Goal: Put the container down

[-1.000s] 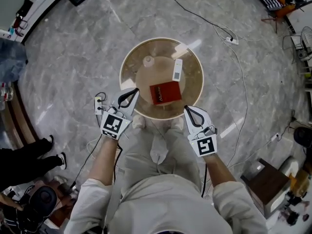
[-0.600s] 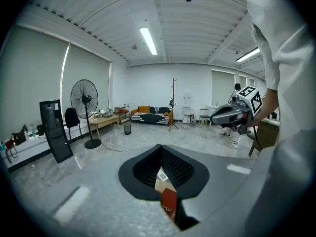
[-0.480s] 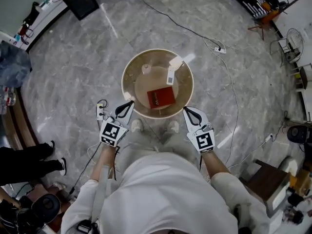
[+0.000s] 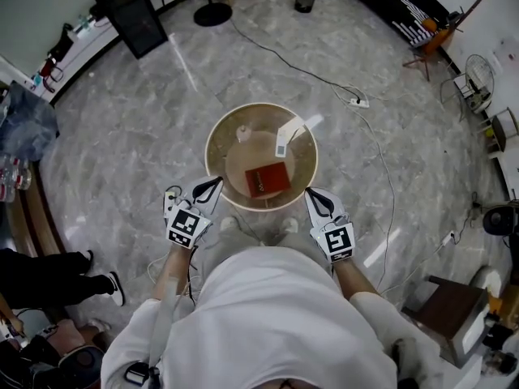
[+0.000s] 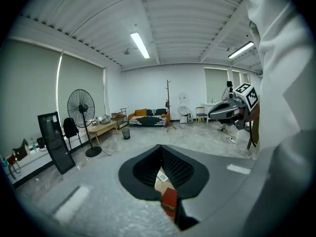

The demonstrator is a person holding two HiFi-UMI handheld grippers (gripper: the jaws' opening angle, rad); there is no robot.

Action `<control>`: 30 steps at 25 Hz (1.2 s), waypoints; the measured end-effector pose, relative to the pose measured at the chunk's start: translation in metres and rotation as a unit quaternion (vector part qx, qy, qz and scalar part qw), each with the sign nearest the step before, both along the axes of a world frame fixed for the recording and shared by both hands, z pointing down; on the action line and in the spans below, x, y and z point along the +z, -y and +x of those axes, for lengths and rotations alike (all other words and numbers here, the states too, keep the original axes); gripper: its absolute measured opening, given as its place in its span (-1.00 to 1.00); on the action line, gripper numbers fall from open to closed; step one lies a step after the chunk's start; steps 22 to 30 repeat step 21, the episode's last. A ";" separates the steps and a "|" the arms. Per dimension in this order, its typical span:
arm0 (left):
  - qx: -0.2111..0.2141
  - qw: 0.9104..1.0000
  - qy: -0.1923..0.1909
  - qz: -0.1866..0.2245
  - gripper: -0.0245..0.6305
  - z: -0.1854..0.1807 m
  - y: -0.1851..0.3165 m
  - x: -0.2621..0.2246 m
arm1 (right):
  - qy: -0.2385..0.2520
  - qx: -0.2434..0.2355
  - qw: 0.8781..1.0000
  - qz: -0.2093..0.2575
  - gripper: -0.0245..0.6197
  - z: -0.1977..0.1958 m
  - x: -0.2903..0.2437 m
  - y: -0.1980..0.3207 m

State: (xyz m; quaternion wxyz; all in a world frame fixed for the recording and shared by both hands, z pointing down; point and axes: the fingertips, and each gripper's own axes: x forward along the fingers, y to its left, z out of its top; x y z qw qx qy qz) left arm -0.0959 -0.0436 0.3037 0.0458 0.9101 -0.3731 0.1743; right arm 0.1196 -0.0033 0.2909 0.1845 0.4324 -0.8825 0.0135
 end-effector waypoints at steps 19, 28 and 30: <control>0.020 1.000 0.008 -0.014 -0.91 0.000 -0.005 0.003 | -0.008 -0.017 1.000 0.017 -0.91 -0.023 -0.008 0.006; 0.020 1.000 0.008 -0.017 -0.91 0.001 -0.005 0.003 | -0.010 -0.018 1.000 0.017 -0.91 -0.022 -0.007 0.007; 0.020 1.000 0.008 -0.017 -0.91 0.001 -0.005 0.003 | -0.010 -0.018 1.000 0.017 -0.91 -0.022 -0.007 0.007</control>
